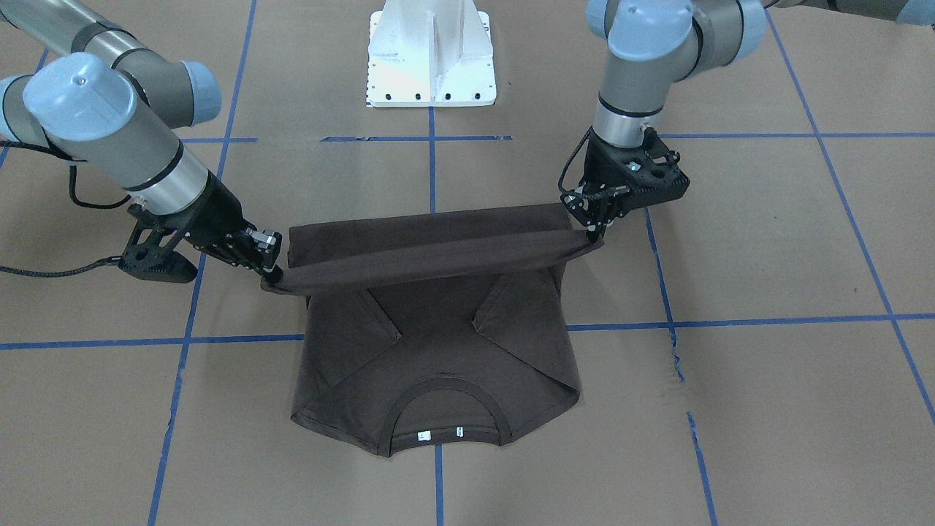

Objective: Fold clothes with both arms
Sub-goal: 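Lift the hem with both grippers and fold it toward the collar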

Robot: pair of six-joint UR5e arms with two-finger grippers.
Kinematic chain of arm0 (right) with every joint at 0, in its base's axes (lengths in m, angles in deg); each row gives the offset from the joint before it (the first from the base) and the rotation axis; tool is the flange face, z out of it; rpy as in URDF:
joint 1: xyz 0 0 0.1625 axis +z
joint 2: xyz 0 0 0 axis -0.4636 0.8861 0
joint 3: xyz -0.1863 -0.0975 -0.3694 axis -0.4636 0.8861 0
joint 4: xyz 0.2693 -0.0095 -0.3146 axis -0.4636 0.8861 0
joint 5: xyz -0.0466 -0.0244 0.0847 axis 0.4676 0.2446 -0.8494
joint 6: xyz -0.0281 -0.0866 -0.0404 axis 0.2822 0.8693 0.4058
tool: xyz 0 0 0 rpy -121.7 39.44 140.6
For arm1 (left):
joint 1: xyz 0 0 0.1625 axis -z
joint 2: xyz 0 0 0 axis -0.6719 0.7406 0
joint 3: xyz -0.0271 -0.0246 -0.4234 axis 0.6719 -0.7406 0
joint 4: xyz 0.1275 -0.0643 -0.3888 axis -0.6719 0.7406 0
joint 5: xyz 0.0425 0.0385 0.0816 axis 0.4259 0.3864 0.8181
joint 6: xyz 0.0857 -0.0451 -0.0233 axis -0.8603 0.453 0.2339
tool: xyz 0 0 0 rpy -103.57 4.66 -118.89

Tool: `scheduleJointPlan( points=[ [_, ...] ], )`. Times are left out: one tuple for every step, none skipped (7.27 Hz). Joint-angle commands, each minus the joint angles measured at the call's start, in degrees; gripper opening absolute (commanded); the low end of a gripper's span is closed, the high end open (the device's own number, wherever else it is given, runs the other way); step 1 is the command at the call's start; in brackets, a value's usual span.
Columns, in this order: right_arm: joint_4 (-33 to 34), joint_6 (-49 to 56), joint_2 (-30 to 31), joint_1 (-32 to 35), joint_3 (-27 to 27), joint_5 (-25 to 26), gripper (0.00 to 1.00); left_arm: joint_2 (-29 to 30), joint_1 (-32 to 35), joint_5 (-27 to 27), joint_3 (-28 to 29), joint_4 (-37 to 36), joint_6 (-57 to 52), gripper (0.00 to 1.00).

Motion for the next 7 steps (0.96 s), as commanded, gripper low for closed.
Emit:
scheduleJointPlan(
  points=[
    [-0.1,0.2,-7.6,2.0,11.0,0.1,0.0,4.9,2.9,-0.2,13.4,10.1,-0.5,0.0],
    [-0.1,0.4,-10.5,2.4,15.8,0.0,0.0,6.7,3.9,-0.1,18.0,13.6,-0.4,0.0],
    [-0.1,1.7,-13.5,2.5,20.8,0.1,0.0,7.6,4.9,-0.2,21.5,17.0,-0.4,0.0],
    [-0.2,2.1,-15.1,2.9,23.5,0.2,0.0,9.7,5.1,-0.1,25.6,18.1,-0.3,0.0],
    [-0.2,2.7,-15.8,3.4,25.1,0.2,0.0,10.7,5.2,0.0,29.9,22.0,-0.4,0.0],
    [-0.2,3.4,-15.9,3.4,25.5,0.2,0.0,10.7,5.2,0.1,30.4,23.1,-0.4,0.0],
    [-0.2,3.4,-16.1,3.4,25.7,0.2,0.0,10.6,5.3,0.1,30.5,23.1,-0.5,0.0]
  ],
)
